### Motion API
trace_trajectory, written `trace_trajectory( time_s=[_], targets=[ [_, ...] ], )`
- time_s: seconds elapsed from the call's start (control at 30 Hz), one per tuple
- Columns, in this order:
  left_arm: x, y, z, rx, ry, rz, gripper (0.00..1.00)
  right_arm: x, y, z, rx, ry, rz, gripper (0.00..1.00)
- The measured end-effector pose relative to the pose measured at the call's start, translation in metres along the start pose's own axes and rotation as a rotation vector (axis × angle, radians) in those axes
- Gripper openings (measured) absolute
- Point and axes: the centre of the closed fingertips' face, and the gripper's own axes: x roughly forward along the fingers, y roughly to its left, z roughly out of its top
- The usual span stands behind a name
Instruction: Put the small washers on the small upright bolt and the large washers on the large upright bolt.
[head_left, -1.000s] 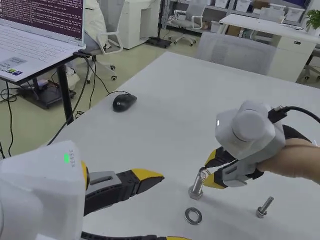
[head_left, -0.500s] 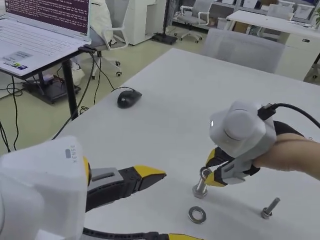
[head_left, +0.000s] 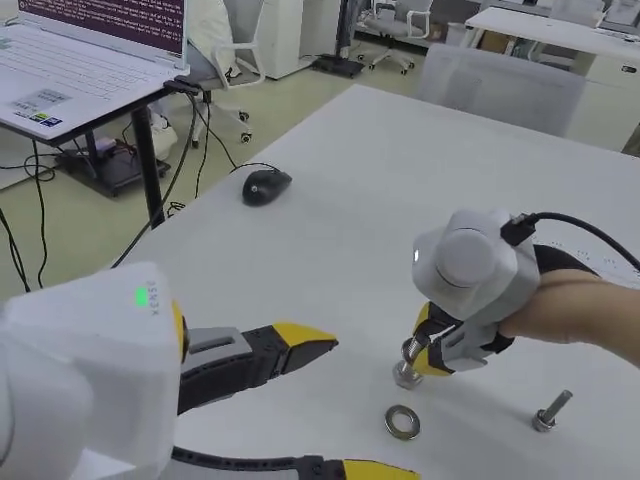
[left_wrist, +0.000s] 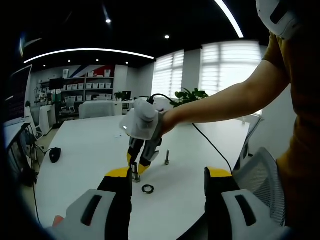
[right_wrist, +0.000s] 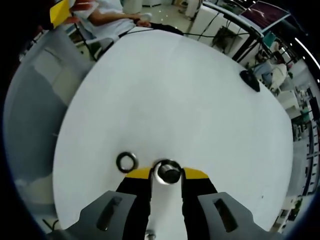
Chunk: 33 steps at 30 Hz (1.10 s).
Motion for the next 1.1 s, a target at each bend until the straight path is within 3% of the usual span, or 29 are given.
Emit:
trace_trajectory(
  time_s=[0.63,1.1],
  targets=[
    [0.002,0.003,0.001,-0.007,-0.004,0.006,0.58,0.018,0.004,-0.001,0.023,0.003,0.029,0.23],
    [-0.001,0.004,0.001,-0.006,-0.002,0.013,0.58,0.018,0.004,-0.004,0.028,0.004,0.01,0.25]
  ],
)
